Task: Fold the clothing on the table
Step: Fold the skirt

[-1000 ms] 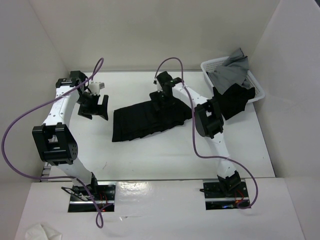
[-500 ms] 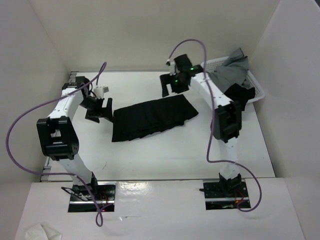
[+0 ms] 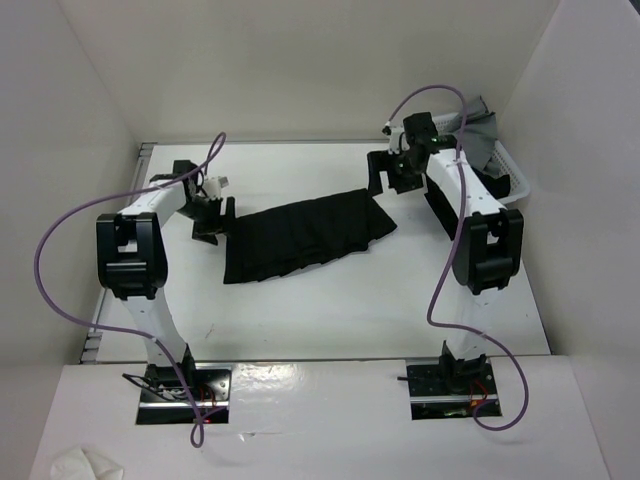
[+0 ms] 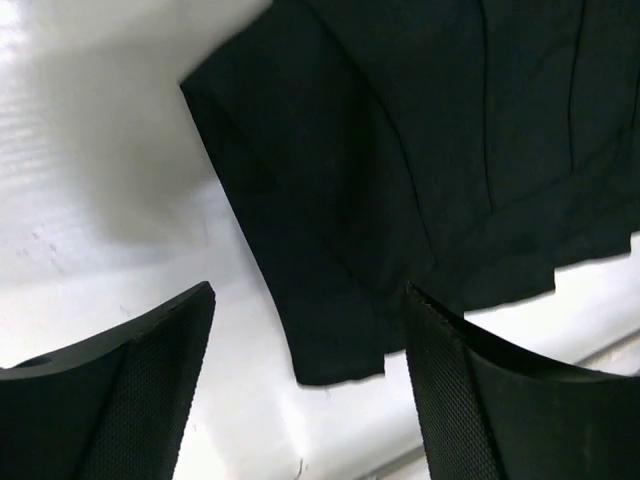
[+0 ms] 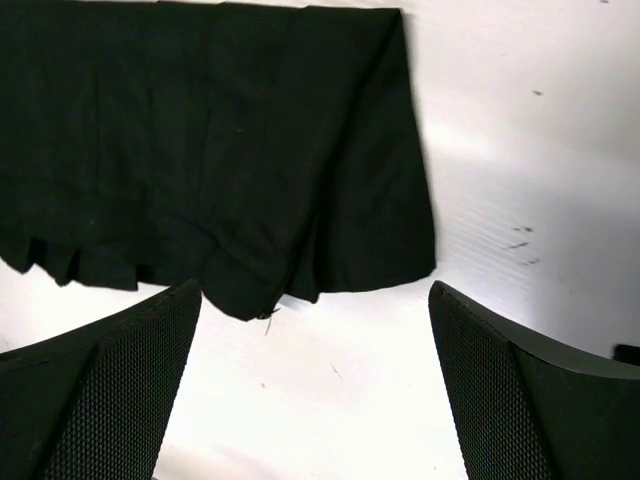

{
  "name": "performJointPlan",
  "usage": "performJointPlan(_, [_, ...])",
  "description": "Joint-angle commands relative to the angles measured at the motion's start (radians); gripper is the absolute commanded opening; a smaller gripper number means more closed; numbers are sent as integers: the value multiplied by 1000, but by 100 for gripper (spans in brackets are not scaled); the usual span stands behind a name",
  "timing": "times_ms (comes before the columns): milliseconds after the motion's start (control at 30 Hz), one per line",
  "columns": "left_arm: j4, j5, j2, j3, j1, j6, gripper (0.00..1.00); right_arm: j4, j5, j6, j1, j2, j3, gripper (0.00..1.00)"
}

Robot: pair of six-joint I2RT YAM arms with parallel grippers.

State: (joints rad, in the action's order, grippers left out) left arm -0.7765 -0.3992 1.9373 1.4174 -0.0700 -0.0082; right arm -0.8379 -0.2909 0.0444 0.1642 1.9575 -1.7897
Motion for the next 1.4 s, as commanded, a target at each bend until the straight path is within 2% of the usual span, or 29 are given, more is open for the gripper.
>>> performJointPlan(0, [136,-6,5,-40,-4,-82,80,25,-28,32,3,-65,4,99])
performJointPlan(333, [287,97,-5,-158,5,-160,63,34,-48,41,-15,-83,24,99])
performJointPlan(700, [318,142,-6,-156,56,-202,59,34,-48,51,-15,-74,33,99])
performJointPlan(800, [318,151,-6,-121,117,-211,59,34,-48,51,-15,-65,42,99])
performJointPlan(1000, [267,333,58,-66,177,-230,54,34,-48,51,-25,-65,52,99])
performJointPlan(1167, [269,424,69,-98,187,-249,39,43,-59,60,-34,-74,61,99])
performJointPlan(1367, [260,459,69,-89,187,-250,23,43,-68,60,-52,-63,70,99])
